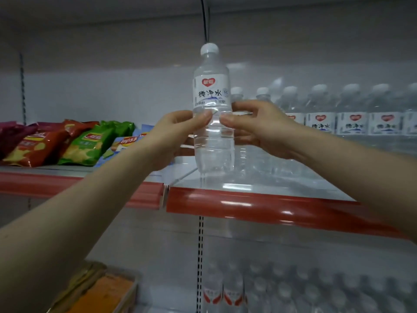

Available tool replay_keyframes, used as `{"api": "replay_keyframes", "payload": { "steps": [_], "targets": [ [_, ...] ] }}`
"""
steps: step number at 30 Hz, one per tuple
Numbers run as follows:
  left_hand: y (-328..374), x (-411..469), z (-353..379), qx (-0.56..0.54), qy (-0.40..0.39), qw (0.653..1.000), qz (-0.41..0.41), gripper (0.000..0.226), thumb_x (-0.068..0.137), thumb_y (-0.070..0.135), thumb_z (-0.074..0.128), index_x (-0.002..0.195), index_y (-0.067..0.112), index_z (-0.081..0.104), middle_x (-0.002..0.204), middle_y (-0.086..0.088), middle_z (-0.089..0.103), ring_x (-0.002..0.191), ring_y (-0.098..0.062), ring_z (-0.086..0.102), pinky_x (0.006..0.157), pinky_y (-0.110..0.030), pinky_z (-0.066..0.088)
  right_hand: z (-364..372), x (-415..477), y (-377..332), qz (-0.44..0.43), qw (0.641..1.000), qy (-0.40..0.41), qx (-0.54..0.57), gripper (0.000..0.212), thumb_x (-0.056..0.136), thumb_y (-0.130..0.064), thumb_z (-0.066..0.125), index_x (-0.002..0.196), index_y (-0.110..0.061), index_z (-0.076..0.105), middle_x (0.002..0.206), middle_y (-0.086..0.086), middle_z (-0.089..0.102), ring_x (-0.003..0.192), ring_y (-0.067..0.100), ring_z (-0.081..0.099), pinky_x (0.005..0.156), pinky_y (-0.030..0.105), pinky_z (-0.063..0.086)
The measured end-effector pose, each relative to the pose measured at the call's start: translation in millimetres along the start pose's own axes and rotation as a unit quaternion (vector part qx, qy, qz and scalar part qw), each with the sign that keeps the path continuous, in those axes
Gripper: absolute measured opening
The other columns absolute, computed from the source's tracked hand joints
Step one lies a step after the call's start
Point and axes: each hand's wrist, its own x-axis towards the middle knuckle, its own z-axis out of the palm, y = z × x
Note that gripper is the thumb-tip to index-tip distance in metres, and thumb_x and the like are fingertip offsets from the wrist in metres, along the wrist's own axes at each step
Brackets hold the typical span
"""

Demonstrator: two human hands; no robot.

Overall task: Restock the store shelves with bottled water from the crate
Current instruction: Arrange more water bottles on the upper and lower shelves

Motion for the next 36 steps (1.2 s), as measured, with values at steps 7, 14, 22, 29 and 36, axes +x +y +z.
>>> {"api": "replay_keyframes", "payload": {
  "steps": [7,14,22,29,36],
  "targets": [
    [-20.8,44.9,-8.7,0.002,-0.007,0.999,-0.043,0.026,0.089,0.023,0.059,0.114,0.016,0.057,0.099,-0.002,0.067,0.087,-0.018,0.067,0.077,-0.034,0.055,1.6,43.7,24.4,0.025,0.999,-0.020,-0.032,0.038,0.087,-0.002,0.059,0.124,-0.004,0.050,0.118,0.013,0.064,0.109,0.026,0.062,0.096,0.038,0.049],
    [-44.4,65.0,-8.7,0.075,-0.048,0.991,-0.099,0.039,0.088,0.016,0.060,0.126,0.016,0.047,0.107,0.000,0.063,0.090,-0.011,0.060,0.080,-0.032,0.051,4.8,58.8,43.0,0.022,0.970,-0.022,-0.243,0.026,0.086,-0.017,0.065,0.110,-0.008,0.060,0.095,0.005,0.068,0.082,0.017,0.064,0.082,0.034,0.053],
    [-55.2,75.3,-5.2,0.168,-0.093,0.971,-0.145,0.051,0.080,0.002,0.069,0.125,0.014,0.047,0.109,-0.016,0.063,0.089,-0.023,0.058,0.082,-0.032,0.052,12.2,48.1,61.1,0.114,0.952,-0.064,-0.276,0.039,0.086,-0.006,0.065,0.056,-0.023,0.045,0.032,-0.008,0.052,0.043,0.013,0.056,0.046,0.020,0.051],
    [-63.9,97.4,0.3,0.187,-0.084,0.965,-0.166,0.023,0.084,0.005,0.066,0.091,0.022,0.052,0.098,-0.004,0.060,0.090,-0.021,0.056,0.078,-0.027,0.052,16.7,62.4,73.0,0.120,0.940,-0.038,-0.318,0.035,0.089,-0.006,0.058,0.060,-0.017,0.042,0.058,0.004,0.055,0.046,0.018,0.056,0.058,0.034,0.055],
    [-74.0,113.2,1.3,0.198,-0.086,0.961,-0.171,0.030,0.086,0.005,0.063,0.111,0.018,0.053,0.097,-0.003,0.058,0.093,-0.020,0.055,0.074,-0.022,0.049,18.5,75.4,80.2,0.124,0.920,-0.043,-0.370,0.032,0.092,-0.011,0.055,0.062,-0.012,0.043,0.067,0.008,0.054,0.053,0.026,0.060,0.061,0.033,0.055]
  ]
}}
